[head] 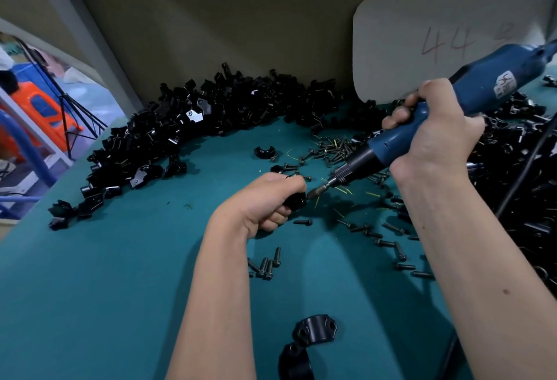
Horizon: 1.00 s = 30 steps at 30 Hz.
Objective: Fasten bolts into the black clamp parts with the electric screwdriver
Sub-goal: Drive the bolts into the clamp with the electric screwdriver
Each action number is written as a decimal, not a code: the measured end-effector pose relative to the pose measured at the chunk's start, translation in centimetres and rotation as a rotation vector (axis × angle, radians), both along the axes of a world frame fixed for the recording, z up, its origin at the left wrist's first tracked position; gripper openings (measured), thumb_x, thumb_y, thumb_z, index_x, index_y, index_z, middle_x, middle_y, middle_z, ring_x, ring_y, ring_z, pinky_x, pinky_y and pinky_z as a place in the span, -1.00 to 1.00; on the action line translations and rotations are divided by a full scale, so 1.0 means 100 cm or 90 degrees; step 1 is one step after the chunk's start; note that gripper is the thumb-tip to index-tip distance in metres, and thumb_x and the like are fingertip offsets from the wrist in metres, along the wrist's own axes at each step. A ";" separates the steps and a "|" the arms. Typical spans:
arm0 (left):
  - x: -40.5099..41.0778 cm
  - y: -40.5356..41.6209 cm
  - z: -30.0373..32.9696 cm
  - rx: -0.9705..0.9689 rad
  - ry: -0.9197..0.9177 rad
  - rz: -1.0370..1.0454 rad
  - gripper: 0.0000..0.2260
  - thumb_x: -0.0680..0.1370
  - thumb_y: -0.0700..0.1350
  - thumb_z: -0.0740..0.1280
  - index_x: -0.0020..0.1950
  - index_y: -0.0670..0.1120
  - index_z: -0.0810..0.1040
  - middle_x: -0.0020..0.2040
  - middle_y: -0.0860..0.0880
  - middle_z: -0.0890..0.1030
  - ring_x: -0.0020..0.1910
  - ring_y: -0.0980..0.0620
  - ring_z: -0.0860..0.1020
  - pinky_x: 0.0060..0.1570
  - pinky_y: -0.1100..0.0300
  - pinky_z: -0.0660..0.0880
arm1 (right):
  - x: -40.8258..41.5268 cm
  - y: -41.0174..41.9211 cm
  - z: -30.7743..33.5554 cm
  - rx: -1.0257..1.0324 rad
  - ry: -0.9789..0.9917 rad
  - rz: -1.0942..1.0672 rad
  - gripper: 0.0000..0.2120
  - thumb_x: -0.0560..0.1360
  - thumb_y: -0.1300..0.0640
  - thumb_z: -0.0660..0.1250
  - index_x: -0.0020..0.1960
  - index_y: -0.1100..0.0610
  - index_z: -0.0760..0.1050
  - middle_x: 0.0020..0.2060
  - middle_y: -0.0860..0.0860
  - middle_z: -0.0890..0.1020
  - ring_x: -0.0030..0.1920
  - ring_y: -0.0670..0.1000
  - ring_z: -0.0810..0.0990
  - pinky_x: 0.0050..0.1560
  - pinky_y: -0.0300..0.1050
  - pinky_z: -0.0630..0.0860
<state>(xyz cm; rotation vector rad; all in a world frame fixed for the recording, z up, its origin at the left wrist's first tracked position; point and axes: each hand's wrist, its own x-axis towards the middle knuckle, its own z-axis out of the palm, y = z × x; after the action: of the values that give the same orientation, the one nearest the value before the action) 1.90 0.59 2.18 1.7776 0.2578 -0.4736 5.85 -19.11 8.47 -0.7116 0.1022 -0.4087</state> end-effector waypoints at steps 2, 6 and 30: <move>0.000 0.000 0.001 -0.001 0.002 -0.003 -0.81 0.53 -0.05 0.29 -0.24 0.02 0.32 -0.46 0.06 0.26 -0.52 0.10 0.14 -0.55 0.35 0.06 | -0.001 0.000 0.001 -0.003 -0.006 -0.001 -0.73 0.42 0.39 0.30 0.03 0.20 0.29 -0.41 0.06 0.46 -0.49 0.00 0.40 -0.39 -0.12 0.39; -0.001 0.000 0.002 -0.013 0.005 0.001 -0.76 0.57 -0.07 0.28 -0.26 0.02 0.31 -0.47 0.07 0.25 -0.52 0.11 0.13 -0.55 0.35 0.05 | -0.003 0.001 0.001 0.004 -0.010 -0.002 -0.79 0.43 0.40 0.27 -0.09 0.17 0.30 -0.42 0.06 0.44 -0.49 0.00 0.39 -0.40 -0.12 0.38; -0.002 0.002 0.002 -0.026 0.012 0.012 -0.74 0.63 -0.04 0.29 -0.24 -0.01 0.35 -0.46 0.04 0.26 -0.51 0.11 0.16 -0.57 0.33 0.05 | -0.006 0.010 -0.001 -0.016 -0.048 -0.003 -0.80 0.40 0.39 0.27 -0.13 0.17 0.30 -0.44 0.05 0.43 -0.50 0.02 0.38 -0.41 -0.12 0.38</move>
<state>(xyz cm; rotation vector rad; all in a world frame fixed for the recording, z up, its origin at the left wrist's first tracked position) 1.75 0.81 2.37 1.7300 0.2754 -0.4790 5.26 -18.13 8.40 -0.7196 0.0274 -0.4422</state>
